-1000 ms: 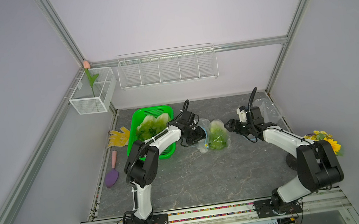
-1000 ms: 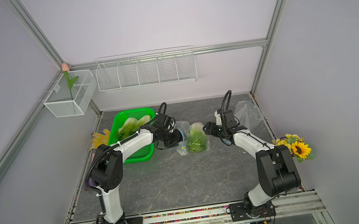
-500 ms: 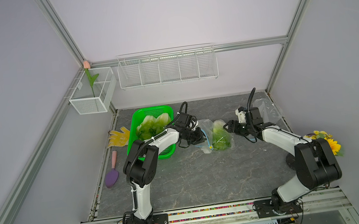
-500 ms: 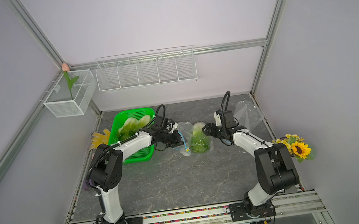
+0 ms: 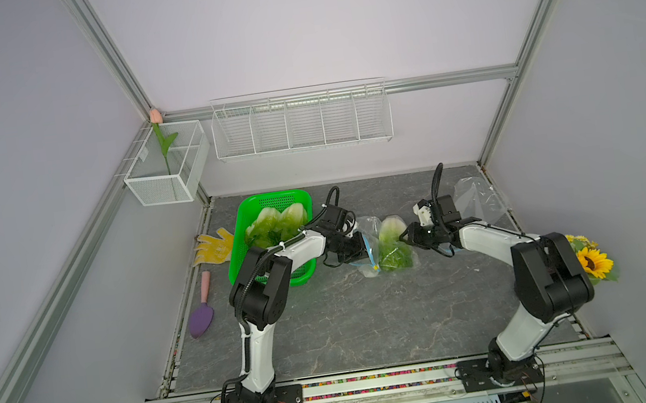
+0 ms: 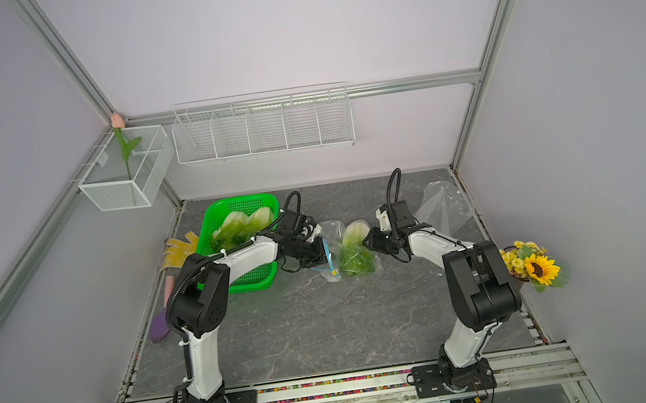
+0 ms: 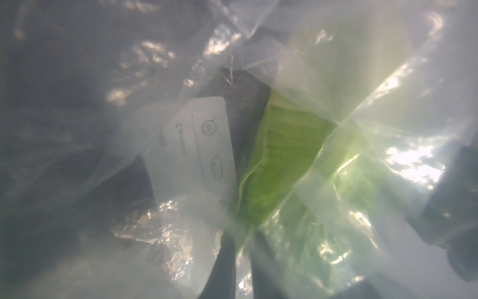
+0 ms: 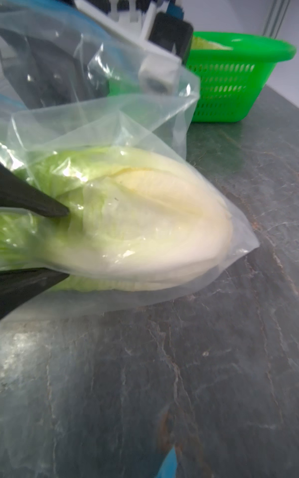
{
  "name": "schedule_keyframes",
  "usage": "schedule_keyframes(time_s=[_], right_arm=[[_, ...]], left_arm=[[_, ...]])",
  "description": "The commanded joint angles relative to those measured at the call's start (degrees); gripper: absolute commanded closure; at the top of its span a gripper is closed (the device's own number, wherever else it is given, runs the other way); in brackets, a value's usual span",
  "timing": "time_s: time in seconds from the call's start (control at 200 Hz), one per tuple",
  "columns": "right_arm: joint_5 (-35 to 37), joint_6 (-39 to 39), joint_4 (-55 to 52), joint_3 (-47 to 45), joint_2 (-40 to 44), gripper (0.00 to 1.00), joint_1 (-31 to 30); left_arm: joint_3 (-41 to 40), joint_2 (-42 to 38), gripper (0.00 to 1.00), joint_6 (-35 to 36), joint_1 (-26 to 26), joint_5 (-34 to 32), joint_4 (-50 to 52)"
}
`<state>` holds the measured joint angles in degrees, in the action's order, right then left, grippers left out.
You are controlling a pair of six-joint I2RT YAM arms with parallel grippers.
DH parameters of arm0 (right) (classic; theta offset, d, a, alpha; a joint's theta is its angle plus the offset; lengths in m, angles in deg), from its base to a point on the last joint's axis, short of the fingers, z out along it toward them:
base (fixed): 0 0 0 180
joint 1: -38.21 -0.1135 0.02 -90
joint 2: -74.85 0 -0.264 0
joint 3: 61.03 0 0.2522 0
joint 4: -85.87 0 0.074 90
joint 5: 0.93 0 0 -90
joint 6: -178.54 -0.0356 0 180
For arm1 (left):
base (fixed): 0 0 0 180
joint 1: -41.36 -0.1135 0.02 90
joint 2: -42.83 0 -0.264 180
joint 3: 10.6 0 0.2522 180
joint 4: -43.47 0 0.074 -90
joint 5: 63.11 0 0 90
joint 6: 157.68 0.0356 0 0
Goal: Open the zip-top bag and take out the chinese cabbages
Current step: Pick up the Chinese cabbage from the zipper food storage bag.
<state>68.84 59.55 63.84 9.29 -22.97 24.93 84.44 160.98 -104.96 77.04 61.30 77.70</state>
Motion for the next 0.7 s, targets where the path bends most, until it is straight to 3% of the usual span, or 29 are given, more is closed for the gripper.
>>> schedule_keyframes(time_s=[0.0,0.205,0.415,0.485,0.695], right_arm=[[2.36,-1.03,-3.09,0.05,-3.64,0.77,-0.42],[2.68,-2.73,-2.77,0.21,-6.91,0.82,-0.36],[5.67,-1.4,-7.43,1.64,-7.02,0.77,1.18],[6.17,-0.28,-9.27,2.59,-8.09,0.77,4.36],[-1.9,5.68,-15.86,11.29,-14.66,0.81,2.47]], left_arm=[[0.54,0.27,0.81,0.89,0.35,-0.6,0.54],[-0.14,-0.09,0.76,0.89,0.35,0.03,-0.35],[-0.8,-0.87,0.72,0.36,-0.12,-0.22,-1.46],[-1.42,-1.55,0.72,0.1,-0.42,-0.4,-2.16],[-1.2,-2.39,0.68,-0.52,-0.52,-0.13,-3.46]])
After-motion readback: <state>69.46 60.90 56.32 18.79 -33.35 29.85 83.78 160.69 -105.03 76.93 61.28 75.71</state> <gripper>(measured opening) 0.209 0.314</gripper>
